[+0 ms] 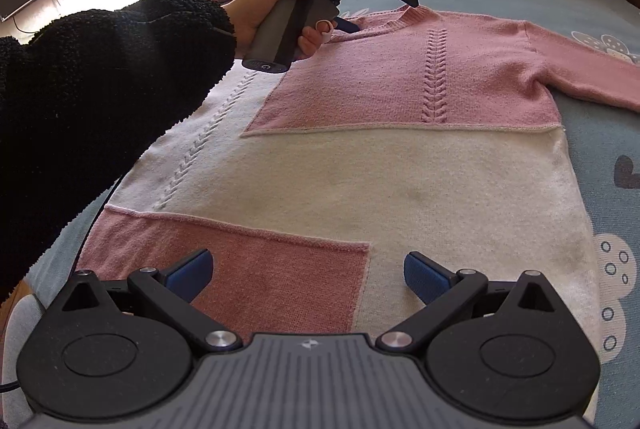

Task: Fold clothes
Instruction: 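Move the open left gripper past the pink collar toward the sleeve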

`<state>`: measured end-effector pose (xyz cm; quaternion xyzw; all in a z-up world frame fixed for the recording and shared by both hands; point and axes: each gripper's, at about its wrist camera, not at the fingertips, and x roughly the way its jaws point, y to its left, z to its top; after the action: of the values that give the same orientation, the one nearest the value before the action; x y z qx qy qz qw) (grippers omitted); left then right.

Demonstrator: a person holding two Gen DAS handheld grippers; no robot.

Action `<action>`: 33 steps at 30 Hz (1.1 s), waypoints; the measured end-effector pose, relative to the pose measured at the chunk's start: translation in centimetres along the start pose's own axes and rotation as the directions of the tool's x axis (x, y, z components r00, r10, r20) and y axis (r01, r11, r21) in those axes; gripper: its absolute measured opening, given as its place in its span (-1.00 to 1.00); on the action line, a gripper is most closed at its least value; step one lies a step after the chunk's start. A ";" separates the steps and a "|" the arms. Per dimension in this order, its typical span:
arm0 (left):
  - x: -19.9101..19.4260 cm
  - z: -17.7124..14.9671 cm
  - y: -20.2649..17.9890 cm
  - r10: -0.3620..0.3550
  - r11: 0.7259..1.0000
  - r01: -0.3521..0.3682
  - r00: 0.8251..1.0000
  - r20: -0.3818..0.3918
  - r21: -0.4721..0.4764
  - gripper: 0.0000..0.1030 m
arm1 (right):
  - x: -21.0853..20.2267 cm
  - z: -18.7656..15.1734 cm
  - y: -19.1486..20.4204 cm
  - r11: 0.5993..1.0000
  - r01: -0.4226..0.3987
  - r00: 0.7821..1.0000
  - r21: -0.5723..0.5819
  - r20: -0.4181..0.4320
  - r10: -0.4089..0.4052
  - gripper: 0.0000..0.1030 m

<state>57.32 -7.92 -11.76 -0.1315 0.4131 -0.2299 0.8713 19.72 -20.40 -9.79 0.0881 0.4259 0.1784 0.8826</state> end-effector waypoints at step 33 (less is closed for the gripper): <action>-18.3 -13.2 6.3 0.174 0.971 -0.187 0.980 -0.093 -0.150 0.98 | 3.2 -0.7 2.7 0.958 0.273 0.962 -0.089 0.053 -0.270 1.00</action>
<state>38.71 6.24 -10.61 -0.1526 0.4746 -0.1212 0.8584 20.32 -16.68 -11.71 -0.0101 0.4073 0.0740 0.9102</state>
